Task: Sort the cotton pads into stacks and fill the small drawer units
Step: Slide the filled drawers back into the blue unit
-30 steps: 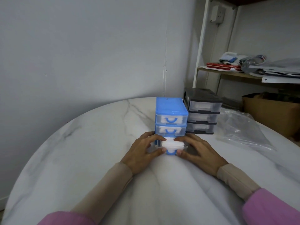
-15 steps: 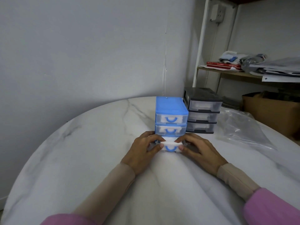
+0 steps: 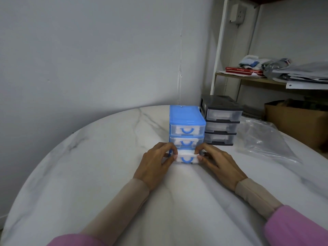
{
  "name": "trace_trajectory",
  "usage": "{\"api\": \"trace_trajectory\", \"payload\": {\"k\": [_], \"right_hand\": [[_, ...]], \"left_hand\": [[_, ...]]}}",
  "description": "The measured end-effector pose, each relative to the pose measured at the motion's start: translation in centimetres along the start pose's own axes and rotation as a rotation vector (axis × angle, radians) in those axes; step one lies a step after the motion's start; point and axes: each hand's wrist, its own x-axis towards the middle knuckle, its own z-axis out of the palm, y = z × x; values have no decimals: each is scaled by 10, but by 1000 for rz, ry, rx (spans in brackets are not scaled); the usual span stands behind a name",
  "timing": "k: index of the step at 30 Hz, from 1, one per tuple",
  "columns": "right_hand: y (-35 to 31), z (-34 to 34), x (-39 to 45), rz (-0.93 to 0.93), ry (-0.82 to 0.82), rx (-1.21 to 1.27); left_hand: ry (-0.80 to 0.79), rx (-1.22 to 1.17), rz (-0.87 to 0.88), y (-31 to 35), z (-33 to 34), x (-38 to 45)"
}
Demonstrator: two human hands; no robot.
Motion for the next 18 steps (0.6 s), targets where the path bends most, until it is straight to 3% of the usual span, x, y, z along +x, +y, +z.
{"api": "trace_trajectory", "payload": {"k": [5, 18], "right_hand": [[0, 2, 2, 99, 47, 99], [-4, 4, 12, 176, 191, 79]], "left_hand": [[34, -94, -122, 6, 0, 1], [88, 6, -139, 9, 6, 10]]}}
